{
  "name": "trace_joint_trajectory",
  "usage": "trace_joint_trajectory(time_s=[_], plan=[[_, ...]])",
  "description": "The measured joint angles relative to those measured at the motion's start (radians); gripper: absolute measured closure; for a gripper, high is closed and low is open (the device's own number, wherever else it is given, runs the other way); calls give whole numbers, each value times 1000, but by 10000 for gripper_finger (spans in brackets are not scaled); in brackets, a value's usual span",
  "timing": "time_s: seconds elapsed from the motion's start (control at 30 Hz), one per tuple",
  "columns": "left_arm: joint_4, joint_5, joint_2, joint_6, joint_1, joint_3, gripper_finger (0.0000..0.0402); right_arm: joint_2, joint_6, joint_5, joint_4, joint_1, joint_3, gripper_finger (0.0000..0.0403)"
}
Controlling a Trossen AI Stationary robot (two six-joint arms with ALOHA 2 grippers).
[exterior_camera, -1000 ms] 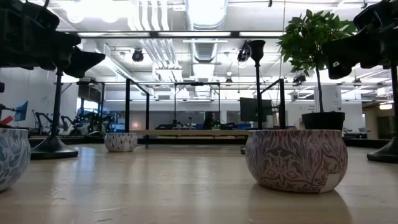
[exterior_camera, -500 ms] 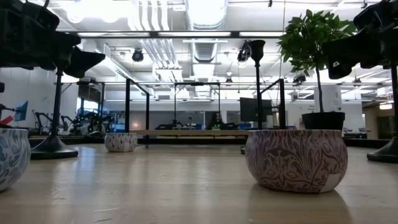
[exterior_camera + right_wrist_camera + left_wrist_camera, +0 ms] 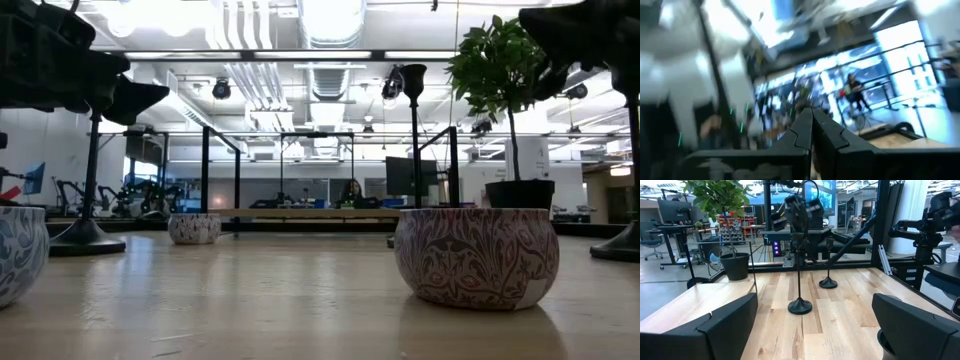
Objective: Pick & Place candle stick holders
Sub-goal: Put the top black candle holder on the shelf
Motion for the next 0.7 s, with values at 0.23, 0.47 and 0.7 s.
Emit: trace_joint_trajectory(time_s=[0.23,0.47,0.7], plan=[[0,0,0,0,-1,0,3,0,-68,83,-34,0,1,394],[0,0,0,0,-1,0,3,9,-32,112,-570,0,87,394],[0,0,0,0,0,0,3,51,181,292,-904,5,216,394]])
